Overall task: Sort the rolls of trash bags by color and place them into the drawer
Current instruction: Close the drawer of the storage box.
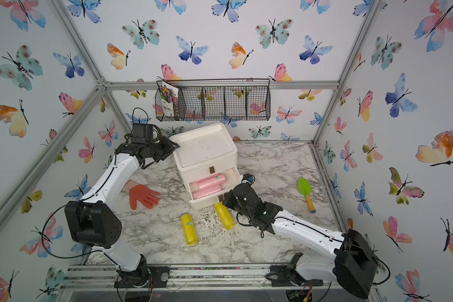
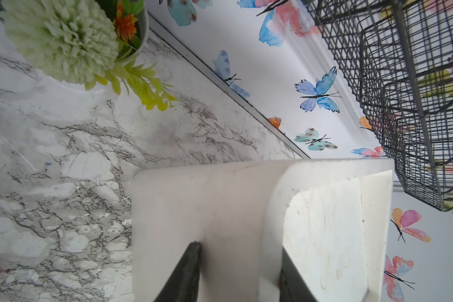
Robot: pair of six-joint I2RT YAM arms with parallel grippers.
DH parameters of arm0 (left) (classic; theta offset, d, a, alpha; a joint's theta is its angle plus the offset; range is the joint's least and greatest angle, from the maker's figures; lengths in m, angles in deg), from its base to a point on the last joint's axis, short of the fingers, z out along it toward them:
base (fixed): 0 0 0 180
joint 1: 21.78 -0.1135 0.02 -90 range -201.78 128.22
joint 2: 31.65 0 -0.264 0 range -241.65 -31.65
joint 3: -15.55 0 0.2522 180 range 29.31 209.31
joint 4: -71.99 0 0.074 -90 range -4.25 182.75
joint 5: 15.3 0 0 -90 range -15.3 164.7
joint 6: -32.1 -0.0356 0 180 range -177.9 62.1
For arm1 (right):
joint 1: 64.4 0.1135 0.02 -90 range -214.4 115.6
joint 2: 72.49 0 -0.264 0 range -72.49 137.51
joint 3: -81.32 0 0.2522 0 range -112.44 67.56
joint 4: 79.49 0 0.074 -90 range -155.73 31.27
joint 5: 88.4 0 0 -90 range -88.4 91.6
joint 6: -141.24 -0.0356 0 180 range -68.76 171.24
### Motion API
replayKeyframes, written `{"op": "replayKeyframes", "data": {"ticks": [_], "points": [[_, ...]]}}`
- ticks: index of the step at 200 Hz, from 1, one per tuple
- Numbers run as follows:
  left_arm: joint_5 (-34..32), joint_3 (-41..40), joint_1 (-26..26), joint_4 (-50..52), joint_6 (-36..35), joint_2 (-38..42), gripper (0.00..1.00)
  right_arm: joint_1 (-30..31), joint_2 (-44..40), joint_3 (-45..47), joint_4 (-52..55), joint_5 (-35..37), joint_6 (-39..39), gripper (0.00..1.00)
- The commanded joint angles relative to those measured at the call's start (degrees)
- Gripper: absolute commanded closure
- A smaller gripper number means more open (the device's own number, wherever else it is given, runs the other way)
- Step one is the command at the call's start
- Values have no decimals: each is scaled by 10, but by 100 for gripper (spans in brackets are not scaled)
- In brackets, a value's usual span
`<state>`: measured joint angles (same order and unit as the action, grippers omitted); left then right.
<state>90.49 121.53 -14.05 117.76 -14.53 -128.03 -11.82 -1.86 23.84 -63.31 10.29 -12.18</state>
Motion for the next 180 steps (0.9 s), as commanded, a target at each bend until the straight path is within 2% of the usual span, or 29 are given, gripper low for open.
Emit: {"op": "replayKeyframes", "data": {"ticks": [1,39,129,180], "points": [[8,2,0,63,2,-14,62,-4,-8,25,39,35,6,98],[-10,3,-1,77,-7,-13,62,-12,30,21,25,39,40,98],[-20,-10,2,91,-19,-12,63,-32,145,-86,-1,15,113,98],[-20,-15,6,91,-20,-9,63,-41,199,-133,-19,-11,129,98]]}}
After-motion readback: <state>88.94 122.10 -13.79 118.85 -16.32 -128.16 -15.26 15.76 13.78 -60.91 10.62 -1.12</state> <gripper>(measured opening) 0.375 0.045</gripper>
